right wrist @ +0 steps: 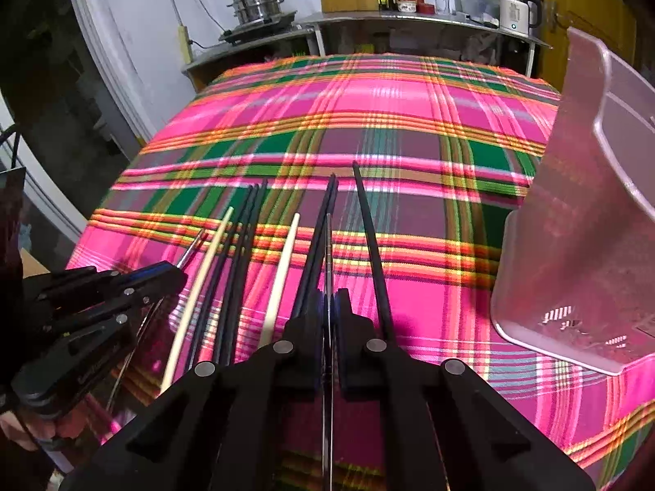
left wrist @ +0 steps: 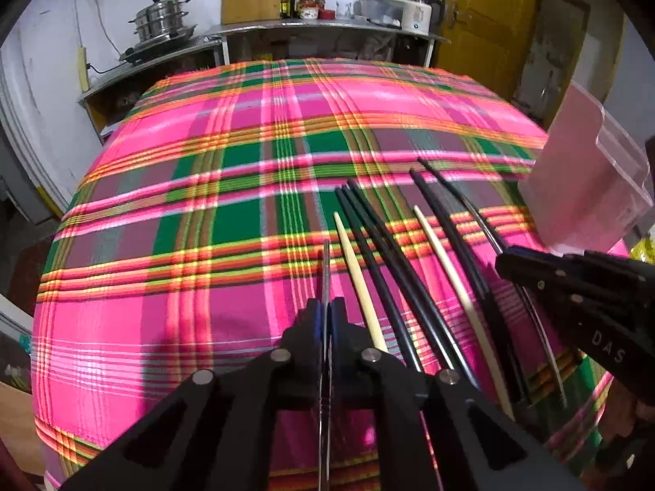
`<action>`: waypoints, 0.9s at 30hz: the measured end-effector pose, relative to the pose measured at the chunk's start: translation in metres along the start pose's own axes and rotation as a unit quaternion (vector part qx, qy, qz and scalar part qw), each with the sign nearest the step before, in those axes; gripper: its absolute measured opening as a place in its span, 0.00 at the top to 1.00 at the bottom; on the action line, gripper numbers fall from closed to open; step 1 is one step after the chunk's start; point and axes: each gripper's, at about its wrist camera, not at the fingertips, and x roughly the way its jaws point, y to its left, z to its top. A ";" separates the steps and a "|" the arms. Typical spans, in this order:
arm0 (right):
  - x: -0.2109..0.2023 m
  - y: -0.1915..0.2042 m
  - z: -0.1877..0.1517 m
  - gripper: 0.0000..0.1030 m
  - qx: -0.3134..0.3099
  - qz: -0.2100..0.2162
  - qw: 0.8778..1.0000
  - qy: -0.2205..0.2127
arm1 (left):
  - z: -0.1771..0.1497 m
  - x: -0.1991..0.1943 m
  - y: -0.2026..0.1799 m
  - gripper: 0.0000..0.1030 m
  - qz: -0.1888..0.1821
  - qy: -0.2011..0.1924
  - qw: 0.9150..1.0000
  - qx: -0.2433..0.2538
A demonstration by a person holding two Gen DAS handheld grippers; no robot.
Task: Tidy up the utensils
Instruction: 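Grasp a thin metal chopstick with the left tool while the right tool grasps another chopstick, then carry both held chopsticks up over the pink basket with both tools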
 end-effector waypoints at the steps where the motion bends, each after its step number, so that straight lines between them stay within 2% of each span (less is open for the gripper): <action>1: -0.004 -0.001 0.000 0.95 0.002 0.004 1.000 -0.003 | 0.001 -0.004 0.001 0.95 -0.002 -0.005 1.000 -0.002; 13: -0.061 -0.004 0.002 0.95 0.009 0.036 0.998 -0.059 | 0.013 -0.077 -0.003 0.95 -0.032 -0.068 0.997 -0.005; 20: -0.095 -0.008 0.000 0.95 0.016 0.043 0.995 -0.089 | 0.017 -0.104 -0.010 0.95 -0.045 -0.086 0.995 -0.009; 27: -0.126 -0.019 -0.004 0.95 0.025 0.047 0.992 -0.116 | 0.027 -0.127 -0.026 0.95 -0.074 -0.102 0.992 -0.010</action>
